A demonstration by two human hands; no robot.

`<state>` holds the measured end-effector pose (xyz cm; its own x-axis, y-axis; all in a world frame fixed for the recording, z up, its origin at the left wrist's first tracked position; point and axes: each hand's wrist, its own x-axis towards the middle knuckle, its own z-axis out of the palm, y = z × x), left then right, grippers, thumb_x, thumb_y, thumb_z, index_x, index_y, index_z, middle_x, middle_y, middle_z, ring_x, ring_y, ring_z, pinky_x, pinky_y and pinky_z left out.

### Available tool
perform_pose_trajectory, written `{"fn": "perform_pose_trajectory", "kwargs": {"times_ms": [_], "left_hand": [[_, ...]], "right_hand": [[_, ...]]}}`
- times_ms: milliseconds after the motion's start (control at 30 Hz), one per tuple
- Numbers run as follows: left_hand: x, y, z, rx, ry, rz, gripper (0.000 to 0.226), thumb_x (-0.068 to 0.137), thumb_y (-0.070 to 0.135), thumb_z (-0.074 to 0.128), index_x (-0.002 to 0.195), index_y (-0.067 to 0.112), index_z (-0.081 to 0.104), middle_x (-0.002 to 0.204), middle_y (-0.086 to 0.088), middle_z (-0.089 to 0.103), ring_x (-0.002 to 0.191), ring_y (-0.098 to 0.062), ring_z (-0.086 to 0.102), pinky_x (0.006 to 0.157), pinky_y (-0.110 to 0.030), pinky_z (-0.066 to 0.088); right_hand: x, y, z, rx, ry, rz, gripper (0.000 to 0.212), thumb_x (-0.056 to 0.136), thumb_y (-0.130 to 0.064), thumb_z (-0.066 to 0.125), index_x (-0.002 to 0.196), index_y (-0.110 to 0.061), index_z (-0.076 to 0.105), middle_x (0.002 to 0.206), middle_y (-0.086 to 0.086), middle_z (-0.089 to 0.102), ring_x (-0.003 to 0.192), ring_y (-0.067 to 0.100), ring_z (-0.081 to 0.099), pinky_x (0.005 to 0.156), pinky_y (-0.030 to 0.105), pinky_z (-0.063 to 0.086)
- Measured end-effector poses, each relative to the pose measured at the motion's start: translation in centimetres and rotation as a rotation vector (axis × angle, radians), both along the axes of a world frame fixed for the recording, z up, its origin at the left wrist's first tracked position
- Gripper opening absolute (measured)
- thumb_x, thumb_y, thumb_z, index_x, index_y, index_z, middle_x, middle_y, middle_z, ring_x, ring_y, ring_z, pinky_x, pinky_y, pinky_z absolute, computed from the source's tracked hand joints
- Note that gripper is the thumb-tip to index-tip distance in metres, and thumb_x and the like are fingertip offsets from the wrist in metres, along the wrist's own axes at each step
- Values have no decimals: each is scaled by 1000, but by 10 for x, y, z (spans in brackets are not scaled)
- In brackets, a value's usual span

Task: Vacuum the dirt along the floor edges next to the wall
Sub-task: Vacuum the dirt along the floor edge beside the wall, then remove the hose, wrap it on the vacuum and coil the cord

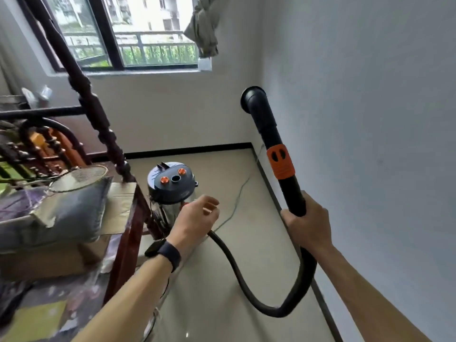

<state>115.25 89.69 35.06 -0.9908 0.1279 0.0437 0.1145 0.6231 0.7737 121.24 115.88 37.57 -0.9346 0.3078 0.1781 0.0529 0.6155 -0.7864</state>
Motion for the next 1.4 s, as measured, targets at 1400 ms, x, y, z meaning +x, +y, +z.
{"fn": "perform_pose_trajectory", "kwargs": {"times_ms": [1400], "left_hand": [[-683, -156, -151, -133, -518, 428, 25, 90, 26, 59, 114, 20, 62, 113, 1, 68, 108, -21, 62, 93, -32, 48]], "right_hand": [[-844, -139, -85, 133, -402, 276, 13, 79, -30, 66, 78, -22, 57, 65, 1, 67, 62, 23, 66, 53, 28, 43]]}}
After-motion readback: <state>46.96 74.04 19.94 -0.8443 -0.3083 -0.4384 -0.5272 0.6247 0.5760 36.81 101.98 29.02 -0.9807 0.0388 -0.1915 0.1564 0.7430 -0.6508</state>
